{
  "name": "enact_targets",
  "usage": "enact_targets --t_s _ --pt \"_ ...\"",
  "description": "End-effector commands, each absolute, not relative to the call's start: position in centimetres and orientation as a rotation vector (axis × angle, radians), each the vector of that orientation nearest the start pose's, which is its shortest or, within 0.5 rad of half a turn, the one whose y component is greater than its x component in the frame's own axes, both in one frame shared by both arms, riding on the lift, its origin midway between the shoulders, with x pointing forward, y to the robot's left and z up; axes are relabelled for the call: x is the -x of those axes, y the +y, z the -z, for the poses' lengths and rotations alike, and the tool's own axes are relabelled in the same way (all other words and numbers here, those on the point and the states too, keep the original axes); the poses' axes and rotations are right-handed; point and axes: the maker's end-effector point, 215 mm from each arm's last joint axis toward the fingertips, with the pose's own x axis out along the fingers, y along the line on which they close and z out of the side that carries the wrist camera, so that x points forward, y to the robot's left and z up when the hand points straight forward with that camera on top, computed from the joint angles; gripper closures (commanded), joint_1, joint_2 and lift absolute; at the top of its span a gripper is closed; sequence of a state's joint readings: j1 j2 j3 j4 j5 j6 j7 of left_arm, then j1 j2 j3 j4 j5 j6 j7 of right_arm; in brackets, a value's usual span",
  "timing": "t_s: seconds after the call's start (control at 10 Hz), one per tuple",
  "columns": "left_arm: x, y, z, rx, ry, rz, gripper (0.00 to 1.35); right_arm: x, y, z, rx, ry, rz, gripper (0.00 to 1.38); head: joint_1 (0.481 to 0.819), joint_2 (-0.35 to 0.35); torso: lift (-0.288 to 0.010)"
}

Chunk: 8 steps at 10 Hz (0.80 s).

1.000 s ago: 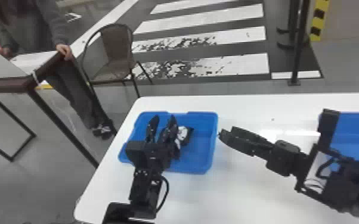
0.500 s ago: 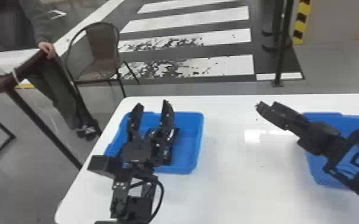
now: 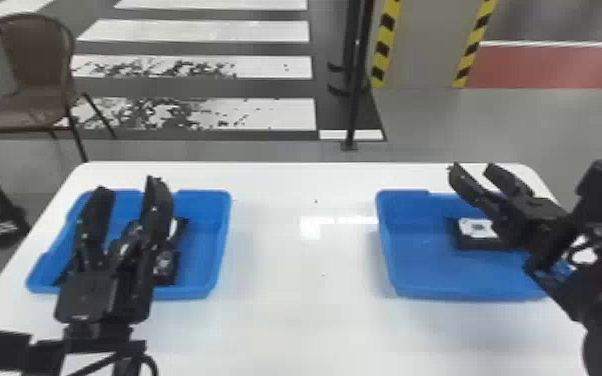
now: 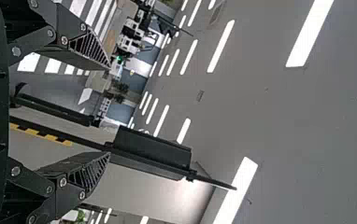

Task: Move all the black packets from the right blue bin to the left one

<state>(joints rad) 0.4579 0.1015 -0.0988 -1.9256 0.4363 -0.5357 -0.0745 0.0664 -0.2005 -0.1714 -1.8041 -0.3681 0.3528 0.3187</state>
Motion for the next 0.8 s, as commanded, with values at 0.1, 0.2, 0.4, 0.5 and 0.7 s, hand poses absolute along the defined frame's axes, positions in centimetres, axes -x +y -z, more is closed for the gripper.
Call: enact_targets --t_s 0.1,0.2,0.4,0.5,0.7 --pt "-41.3 24.0 24.1 0.386 -0.404 0.050 0.41 -55.5 -32.8 35.6 -0.094 0.233 -0.134 0.35 0.695 -0.072 -0.140" --pt "-41.1 24.2 24.3 0.383 -0.401 0.045 0.41 -55.1 -33.7 37.3 -0.087 0.273 -0.112 0.23 0.695 -0.090 -0.140" --pt "-40.9 24.6 24.6 0.381 -0.396 0.035 0.40 -54.4 -35.7 39.8 -0.067 0.331 -0.068 0.08 0.695 -0.112 -0.140" --pt "-40.9 24.7 24.5 0.380 -0.399 0.033 0.40 -54.3 -36.3 40.5 -0.066 0.345 -0.052 0.09 0.695 -0.124 -0.140" --pt "-40.9 24.6 24.3 0.379 -0.403 0.036 0.40 -54.7 -38.0 42.1 -0.051 0.390 -0.009 0.09 0.695 -0.138 -0.140"
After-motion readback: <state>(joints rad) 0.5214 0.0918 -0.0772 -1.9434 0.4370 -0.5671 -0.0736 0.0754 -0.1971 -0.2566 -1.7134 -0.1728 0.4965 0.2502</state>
